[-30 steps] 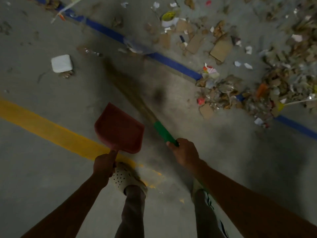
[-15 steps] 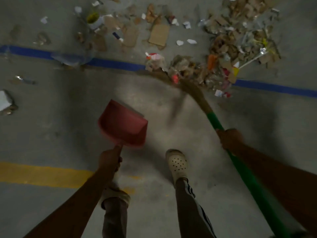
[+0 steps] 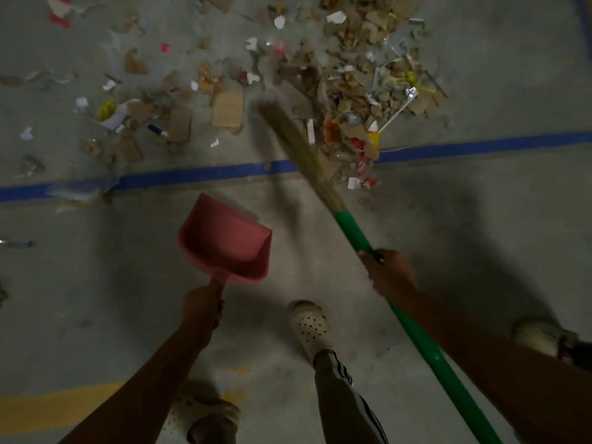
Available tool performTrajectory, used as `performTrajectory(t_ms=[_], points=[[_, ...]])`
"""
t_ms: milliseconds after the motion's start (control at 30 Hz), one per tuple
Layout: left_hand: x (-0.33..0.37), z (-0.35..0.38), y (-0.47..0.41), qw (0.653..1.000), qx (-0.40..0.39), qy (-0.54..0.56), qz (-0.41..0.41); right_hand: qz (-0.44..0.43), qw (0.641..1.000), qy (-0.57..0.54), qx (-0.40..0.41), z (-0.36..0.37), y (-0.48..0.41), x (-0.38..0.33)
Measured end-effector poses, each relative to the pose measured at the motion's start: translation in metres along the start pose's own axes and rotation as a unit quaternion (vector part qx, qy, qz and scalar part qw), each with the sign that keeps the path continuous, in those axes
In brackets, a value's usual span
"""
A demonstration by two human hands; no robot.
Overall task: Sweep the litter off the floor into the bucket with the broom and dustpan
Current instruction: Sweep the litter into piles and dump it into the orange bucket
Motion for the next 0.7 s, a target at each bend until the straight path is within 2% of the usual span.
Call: performTrajectory(t_ms=[133,267,400,533,700], points=[[-0.003,0.005,0.001,1.0,0.011,-0.019,-0.006,-0.038,0.991,0.117,-0.06,0.014,0.001,0.032],[-0.008,0.016,-0.001,1.0,-0.001,-0.021,-0.004,0.043,0.983,0.156,-0.092,0.008,-0.029,0.054],[-0.004,0.034,-0.004,0.999,-0.016,-0.039,0.001,0.127,0.988,0.086,-0.01,-0.023,-0.064,0.054],[0.007,0.051,-0.006,0.998,-0.028,-0.059,0.023,0.095,0.992,0.062,0.064,-0.049,-0.071,0.044],[0.034,0.068,0.005,0.995,-0.052,-0.084,0.034,0.063,0.993,-0.003,0.096,-0.06,-0.046,0.035]])
Point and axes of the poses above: each hand's wrist, its own y-axis away from the middle knuckle, its own z-axis out of the palm, x = y × z, the point moved 1 cm from there along -y, towards the middle knuckle, and after that the axes turned 9 degrees about y, right-handed, at the moved point
